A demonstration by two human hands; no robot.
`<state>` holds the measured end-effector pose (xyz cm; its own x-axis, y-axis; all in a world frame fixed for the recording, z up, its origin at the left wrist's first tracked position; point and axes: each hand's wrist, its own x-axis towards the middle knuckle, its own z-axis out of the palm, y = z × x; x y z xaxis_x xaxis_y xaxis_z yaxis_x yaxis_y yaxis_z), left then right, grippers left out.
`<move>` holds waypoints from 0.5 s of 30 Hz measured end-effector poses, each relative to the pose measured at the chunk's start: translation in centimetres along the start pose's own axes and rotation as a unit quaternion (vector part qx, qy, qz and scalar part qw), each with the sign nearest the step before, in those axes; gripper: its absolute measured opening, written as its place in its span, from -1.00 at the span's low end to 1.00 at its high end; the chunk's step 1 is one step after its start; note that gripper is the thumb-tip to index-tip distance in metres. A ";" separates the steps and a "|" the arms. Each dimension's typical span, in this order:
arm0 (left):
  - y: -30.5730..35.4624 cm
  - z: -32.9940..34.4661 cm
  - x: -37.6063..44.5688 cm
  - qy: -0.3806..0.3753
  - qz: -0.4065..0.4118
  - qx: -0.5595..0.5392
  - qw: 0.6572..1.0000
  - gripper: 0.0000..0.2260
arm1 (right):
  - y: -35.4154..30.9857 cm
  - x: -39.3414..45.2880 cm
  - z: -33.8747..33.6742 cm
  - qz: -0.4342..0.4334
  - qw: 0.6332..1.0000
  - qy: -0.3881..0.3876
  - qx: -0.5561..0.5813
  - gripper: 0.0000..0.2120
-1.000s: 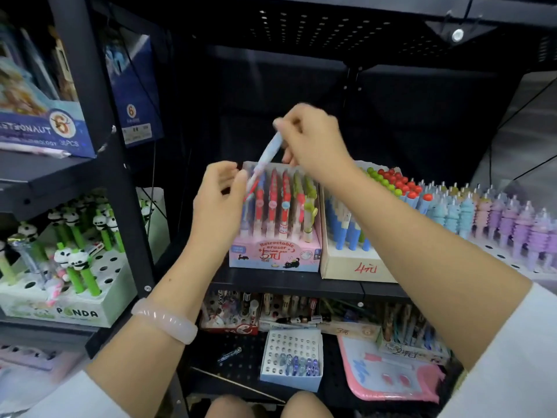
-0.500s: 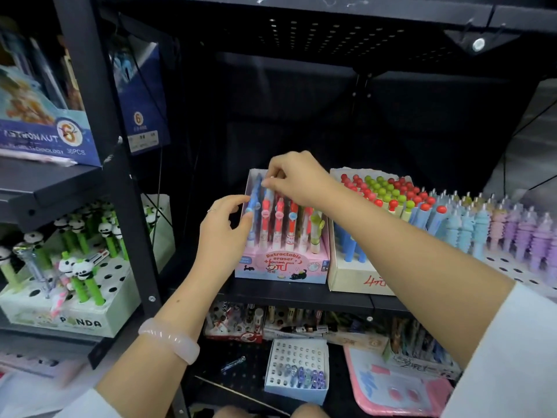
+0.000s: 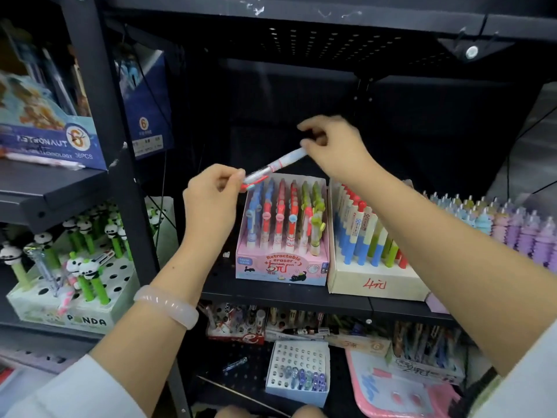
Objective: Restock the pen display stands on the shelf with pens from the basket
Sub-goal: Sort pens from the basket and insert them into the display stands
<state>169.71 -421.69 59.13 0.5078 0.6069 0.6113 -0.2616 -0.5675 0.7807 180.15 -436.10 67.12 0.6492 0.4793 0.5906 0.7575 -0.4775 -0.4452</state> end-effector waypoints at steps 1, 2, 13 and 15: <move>0.1 -0.1 0.1 0.022 -0.011 -0.002 1.000 -0.82 | 0.0 -0.3 -0.1 -0.076 0.993 -0.018 -0.089 -0.70; 0.3 -0.2 0.2 0.040 -0.015 0.001 0.999 -0.81 | -0.4 -0.6 0.0 -0.160 0.976 -0.041 -0.143 -0.68; 0.1 -0.1 0.0 0.004 0.003 -0.065 0.998 -0.85 | -1.5 -0.7 2.0 -0.115 0.991 0.022 0.062 -0.90; -0.4 -0.1 0.1 -0.018 0.004 -0.044 0.999 -0.79 | -1.0 -0.5 2.9 -0.040 0.995 -0.016 0.089 -0.87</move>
<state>169.83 -421.37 58.94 0.5333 0.5813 0.6145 -0.3370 -0.5202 0.7847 179.26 -433.73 65.36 0.5852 0.5349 0.6095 0.8057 -0.2992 -0.5111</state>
